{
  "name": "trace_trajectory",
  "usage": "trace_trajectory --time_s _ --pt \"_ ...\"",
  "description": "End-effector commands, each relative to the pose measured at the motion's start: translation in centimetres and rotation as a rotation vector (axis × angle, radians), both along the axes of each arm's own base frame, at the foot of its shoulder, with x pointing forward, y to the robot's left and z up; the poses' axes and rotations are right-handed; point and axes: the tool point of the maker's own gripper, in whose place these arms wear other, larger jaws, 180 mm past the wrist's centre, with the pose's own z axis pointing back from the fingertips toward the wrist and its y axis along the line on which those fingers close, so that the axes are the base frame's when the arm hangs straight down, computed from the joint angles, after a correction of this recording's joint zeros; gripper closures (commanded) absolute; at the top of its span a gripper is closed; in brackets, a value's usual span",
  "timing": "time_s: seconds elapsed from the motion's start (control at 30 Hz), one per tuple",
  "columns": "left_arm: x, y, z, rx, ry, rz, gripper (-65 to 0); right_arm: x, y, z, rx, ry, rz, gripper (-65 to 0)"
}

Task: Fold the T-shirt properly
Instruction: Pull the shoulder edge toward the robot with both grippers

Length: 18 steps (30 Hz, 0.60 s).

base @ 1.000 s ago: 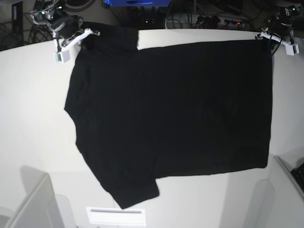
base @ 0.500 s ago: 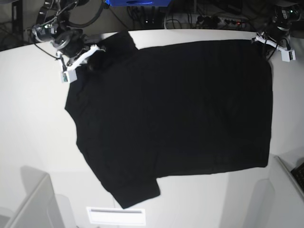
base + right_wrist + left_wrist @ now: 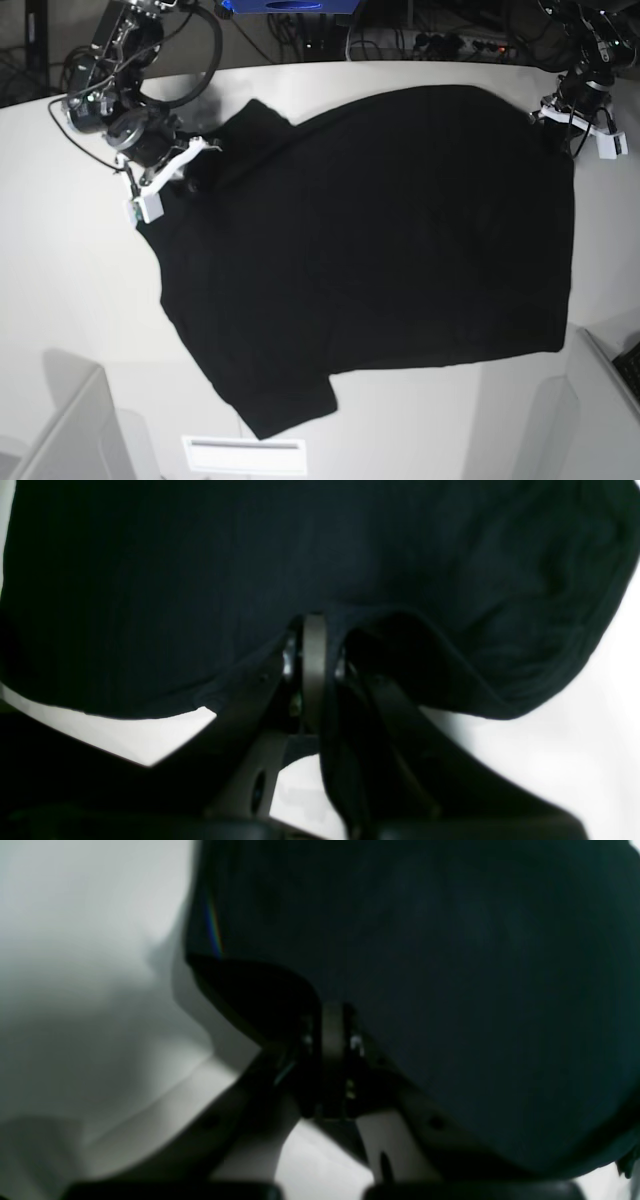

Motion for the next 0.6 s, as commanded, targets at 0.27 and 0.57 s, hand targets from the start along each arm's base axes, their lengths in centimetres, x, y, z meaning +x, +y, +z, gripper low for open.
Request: trace_trajectory --time_s 0.27,0.57 --pt "2.1 1.2 1.9 0.003 -0.050 0.035 0.0 3.6 0.6 0.8 0.038 -0.035 0.021 0.0" --pt "3.0 3.3 3.3 0.000 -0.102 0.139 0.0 6.9 1.1 1.0 0.082 -0.048 0.023 0.0"
